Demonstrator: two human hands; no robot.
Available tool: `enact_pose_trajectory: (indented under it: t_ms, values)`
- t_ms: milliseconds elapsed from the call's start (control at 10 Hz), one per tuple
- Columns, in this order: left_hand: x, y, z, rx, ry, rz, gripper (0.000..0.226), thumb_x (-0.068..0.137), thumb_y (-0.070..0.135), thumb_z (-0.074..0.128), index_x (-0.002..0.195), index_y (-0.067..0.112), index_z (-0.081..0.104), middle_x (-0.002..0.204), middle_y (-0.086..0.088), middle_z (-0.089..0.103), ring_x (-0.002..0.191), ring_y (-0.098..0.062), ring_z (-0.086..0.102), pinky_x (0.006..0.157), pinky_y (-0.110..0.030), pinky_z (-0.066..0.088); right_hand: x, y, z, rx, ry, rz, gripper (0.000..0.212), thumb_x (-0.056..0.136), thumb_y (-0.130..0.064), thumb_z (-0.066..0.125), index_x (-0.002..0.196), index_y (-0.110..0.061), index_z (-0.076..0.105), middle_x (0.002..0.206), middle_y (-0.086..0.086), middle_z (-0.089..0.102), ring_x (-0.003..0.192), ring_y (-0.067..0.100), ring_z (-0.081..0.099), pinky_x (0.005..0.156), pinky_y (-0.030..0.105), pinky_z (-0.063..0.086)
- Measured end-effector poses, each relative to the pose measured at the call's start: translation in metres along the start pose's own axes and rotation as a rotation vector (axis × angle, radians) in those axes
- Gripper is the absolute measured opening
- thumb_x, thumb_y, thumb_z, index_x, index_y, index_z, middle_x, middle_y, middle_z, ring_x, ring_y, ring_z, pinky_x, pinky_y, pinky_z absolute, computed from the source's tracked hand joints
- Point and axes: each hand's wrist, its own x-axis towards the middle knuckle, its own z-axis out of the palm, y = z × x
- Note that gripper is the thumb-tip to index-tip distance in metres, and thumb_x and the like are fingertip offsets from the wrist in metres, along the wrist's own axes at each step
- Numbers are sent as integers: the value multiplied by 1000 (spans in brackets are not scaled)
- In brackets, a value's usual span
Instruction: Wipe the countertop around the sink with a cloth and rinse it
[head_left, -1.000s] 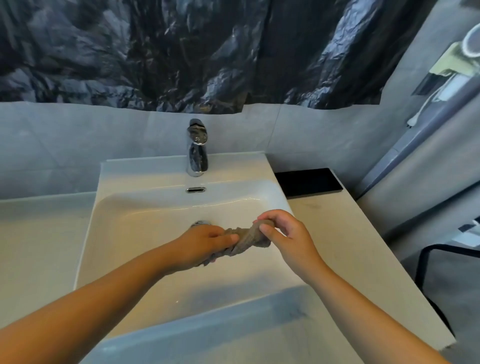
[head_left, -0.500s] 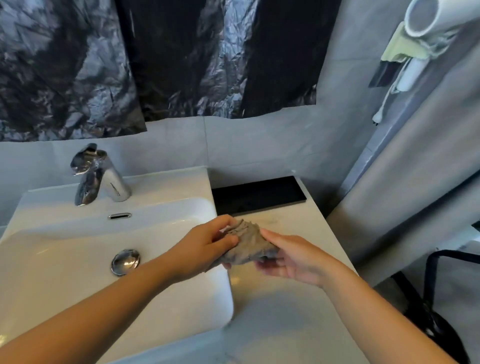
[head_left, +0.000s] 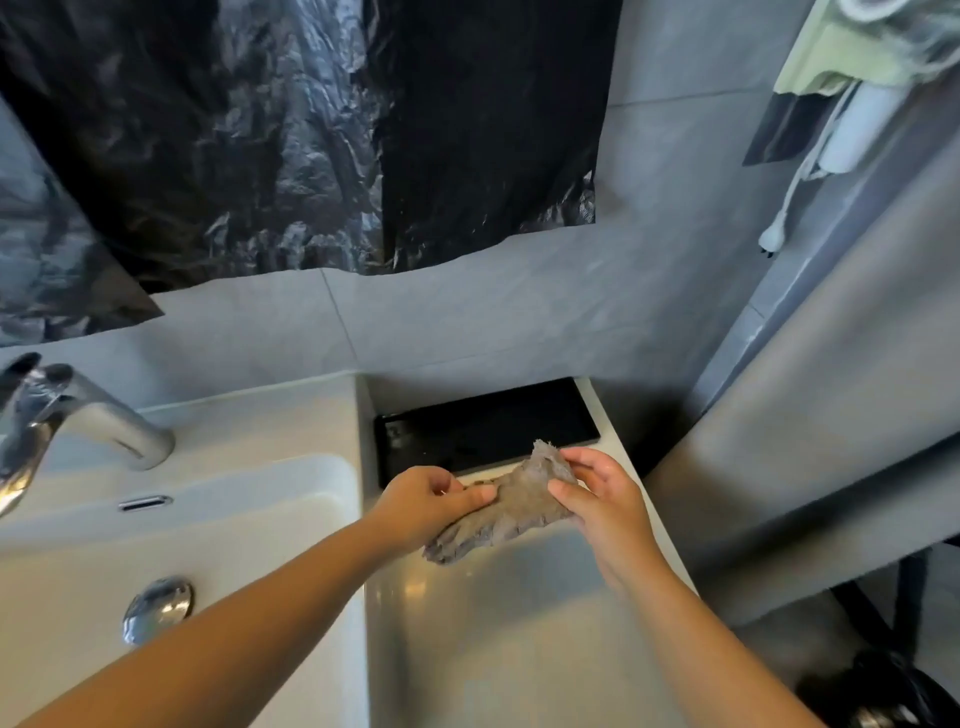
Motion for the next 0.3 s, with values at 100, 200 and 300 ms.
enact_pose_trajectory:
  t_ms: [100, 200, 300]
  values:
    - [37, 2, 4, -231, -13, -68, 37, 75, 44, 73, 72, 9, 63, 55, 0, 59, 52, -12, 55, 58, -23, 46, 38, 3, -5, -105, 13, -70, 32, 81, -2, 69, 103, -24, 63, 108, 2, 68, 102, 18, 66, 88, 38, 55]
    - [69, 10, 11, -263, 131, -117, 29, 79, 37, 73, 72, 12, 61, 57, 2, 59, 46, -6, 53, 46, -18, 44, 73, 3, -1, -164, 46, -152, 35, 81, -1, 69, 102, -28, 61, 108, 0, 67, 105, 17, 64, 88, 31, 52]
    - [94, 20, 10, -122, 313, -95, 35, 84, 39, 66, 106, 12, 59, 90, 3, 64, 74, -3, 61, 58, -16, 43, 115, 3, 4, -327, 108, -159, 40, 87, -11, 66, 123, -23, 55, 127, 0, 59, 119, 18, 56, 97, 31, 46]
